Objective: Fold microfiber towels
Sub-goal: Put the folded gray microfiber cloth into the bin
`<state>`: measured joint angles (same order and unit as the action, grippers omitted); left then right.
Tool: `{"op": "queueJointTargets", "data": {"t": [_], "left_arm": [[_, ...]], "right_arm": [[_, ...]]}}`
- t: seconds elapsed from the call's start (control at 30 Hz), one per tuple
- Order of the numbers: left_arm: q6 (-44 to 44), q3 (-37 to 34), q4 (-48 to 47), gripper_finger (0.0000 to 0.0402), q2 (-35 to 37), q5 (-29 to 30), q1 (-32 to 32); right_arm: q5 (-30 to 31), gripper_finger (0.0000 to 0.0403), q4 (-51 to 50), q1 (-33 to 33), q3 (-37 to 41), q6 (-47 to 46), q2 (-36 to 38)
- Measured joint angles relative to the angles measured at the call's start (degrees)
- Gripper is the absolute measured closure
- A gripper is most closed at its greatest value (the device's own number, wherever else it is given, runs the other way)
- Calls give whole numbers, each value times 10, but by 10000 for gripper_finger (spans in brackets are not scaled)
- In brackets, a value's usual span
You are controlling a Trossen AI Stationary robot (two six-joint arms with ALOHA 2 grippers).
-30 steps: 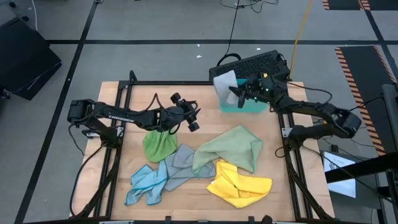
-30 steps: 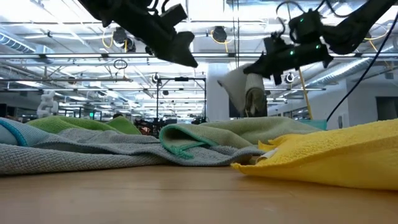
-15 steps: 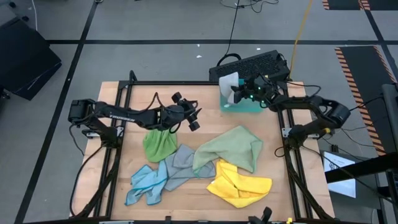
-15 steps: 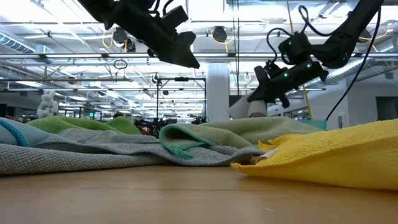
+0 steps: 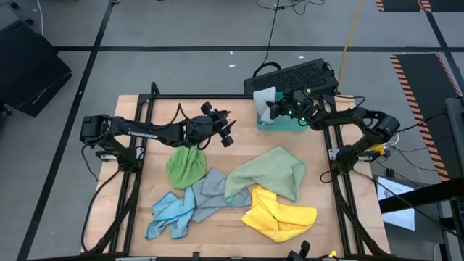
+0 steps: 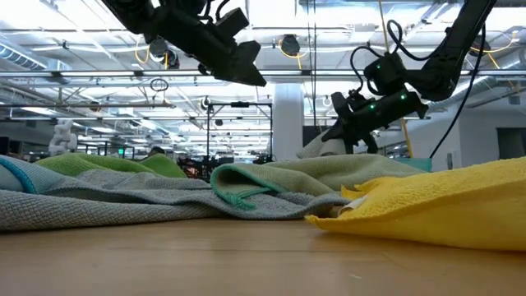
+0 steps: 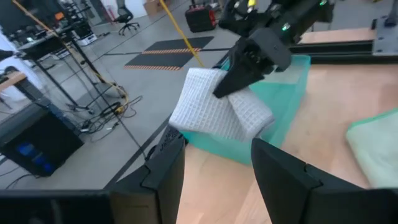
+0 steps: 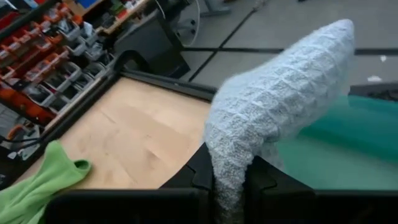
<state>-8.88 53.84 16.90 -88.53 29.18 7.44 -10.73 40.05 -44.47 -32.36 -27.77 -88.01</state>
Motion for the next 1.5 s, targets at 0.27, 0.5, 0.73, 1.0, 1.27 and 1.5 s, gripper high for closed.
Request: {"op": "queueJointTargets", "data": {"t": [0.27,0.5,0.73,1.0,1.27,1.5], "left_arm": [[0,0,13,215,0,-41,12],[-5,0,29,215,0,-43,20],[34,0,47,215,0,-50,39],[112,0,64,215,0,-153,106],[135,1,106,154,-9,-340,187],[138,1,152,33,-74,-499,214]], "right_arm": [[0,379,-3,-1,0,-16,0],[1,379,52,21,0,-39,0],[-35,378,73,23,0,-2,32],[-124,381,43,17,0,145,119],[-313,383,45,-9,0,269,137],[-406,384,52,-12,0,348,136]]}}
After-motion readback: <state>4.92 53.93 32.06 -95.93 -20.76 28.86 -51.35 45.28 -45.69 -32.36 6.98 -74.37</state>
